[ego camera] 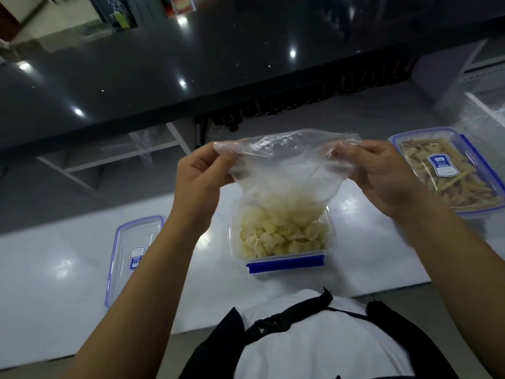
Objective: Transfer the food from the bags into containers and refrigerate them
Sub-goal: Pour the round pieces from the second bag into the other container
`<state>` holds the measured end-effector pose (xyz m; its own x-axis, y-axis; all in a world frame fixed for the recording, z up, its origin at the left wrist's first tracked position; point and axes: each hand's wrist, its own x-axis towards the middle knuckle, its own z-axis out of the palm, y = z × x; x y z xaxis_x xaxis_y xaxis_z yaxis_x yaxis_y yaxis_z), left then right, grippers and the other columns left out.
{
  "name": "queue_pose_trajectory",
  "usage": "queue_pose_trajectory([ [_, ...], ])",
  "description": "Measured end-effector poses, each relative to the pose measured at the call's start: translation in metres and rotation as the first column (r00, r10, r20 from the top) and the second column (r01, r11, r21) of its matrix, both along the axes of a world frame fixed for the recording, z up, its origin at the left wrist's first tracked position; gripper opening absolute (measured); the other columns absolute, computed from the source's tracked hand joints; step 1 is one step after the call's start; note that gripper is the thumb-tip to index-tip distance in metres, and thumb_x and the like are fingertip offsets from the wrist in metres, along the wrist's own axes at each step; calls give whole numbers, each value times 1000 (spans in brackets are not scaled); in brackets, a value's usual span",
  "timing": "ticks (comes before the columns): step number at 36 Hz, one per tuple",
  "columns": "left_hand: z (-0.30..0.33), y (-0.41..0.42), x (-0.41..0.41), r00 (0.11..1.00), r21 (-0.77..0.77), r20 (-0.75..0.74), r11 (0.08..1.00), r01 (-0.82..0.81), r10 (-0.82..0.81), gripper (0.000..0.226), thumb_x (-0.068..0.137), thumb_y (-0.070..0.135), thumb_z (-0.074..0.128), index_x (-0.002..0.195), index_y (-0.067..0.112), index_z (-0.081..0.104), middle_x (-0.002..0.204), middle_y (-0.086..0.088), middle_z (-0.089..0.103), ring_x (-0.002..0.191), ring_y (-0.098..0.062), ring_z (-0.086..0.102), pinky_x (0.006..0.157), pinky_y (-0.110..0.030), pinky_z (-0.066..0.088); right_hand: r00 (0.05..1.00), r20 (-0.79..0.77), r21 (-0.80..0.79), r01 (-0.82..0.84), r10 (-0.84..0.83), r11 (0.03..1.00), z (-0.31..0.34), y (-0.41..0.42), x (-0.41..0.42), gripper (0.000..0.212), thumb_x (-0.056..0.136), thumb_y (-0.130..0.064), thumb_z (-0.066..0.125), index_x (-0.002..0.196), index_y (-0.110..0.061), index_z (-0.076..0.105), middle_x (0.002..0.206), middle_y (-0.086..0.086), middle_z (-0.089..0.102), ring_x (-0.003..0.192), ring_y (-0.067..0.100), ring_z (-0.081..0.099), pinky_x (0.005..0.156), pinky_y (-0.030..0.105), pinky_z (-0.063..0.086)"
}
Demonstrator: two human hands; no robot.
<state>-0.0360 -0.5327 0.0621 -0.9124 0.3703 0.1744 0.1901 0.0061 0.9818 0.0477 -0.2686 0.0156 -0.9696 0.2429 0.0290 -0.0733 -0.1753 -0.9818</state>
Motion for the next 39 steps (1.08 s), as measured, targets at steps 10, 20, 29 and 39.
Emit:
queue_pose_trajectory([
  [10,3,1,1,993,30,116,999,-33,30,24,104,17,52,96,12,74,84,-5,72,76,-24,70,72,-37,61,973,182,234,-181,140,955,-12,-1,3,37,71,-43,83,107,-38,75,118,-13,72,110,4,66,92,27,48],
  [20,18,-5,-10,989,177,148,984,-35,8,25,100,22,55,91,23,78,87,0,73,81,-16,70,70,-33,58,992,120,182,-56,34,982,-14,-14,11,22,77,-39,73,93,-25,80,95,2,78,89,18,74,75,27,61],
  [29,27,-5,-14,988,229,156,972,-49,13,24,102,21,54,92,20,76,88,-1,71,81,-16,66,67,-32,56,991,124,146,-59,41,988,-3,-26,4,29,73,-36,72,96,-19,78,97,0,78,89,19,75,73,26,60],
  [39,38,-15,-21,990,270,142,961,-66,28,23,103,20,52,97,20,74,94,0,75,88,-18,69,72,-34,57,993,116,199,-57,35,978,10,-32,-6,29,75,-36,72,98,-19,77,94,-1,78,89,13,73,82,29,59],
])
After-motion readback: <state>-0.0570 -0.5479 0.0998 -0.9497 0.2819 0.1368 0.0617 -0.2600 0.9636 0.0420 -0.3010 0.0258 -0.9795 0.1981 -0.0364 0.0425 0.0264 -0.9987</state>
